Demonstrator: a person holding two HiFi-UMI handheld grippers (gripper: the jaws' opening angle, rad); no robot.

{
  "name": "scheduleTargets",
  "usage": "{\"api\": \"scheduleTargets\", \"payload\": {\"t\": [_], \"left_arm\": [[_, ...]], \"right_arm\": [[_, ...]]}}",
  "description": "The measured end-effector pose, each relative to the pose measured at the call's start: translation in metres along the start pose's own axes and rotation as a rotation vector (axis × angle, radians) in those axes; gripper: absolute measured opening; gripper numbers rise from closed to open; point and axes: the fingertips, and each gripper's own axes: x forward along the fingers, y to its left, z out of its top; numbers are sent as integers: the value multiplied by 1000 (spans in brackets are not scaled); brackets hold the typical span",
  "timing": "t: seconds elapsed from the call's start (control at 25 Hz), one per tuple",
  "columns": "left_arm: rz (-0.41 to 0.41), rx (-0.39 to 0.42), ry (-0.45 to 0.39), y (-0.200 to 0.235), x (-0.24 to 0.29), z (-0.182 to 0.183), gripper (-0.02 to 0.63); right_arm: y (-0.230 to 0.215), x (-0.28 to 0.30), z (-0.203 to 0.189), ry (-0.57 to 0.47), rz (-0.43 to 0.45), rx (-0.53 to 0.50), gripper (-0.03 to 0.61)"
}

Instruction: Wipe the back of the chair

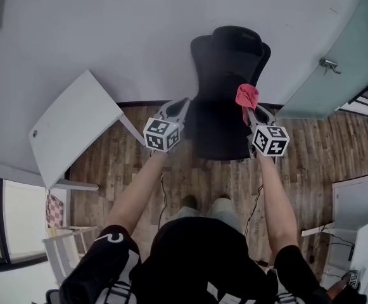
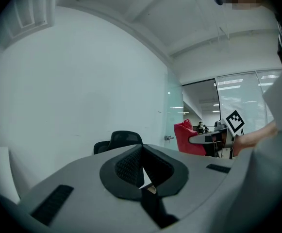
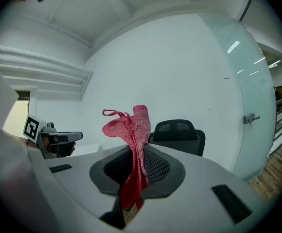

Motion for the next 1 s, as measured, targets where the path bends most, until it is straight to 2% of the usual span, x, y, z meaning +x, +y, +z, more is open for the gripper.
{"api": "scheduleTargets", "payload": {"t": [0.36, 0.72, 1.0], "left_arm": [[67, -13, -7, 53, 63, -6, 25], [162, -26, 12, 118, 183, 9, 25], [218, -29, 25, 144, 258, 8, 25]], "right_arm": [[-41, 100, 1, 13, 69, 31, 63], [-106, 235, 28, 44, 191, 24, 63], [-139, 328, 26, 90, 282, 26, 63]]}}
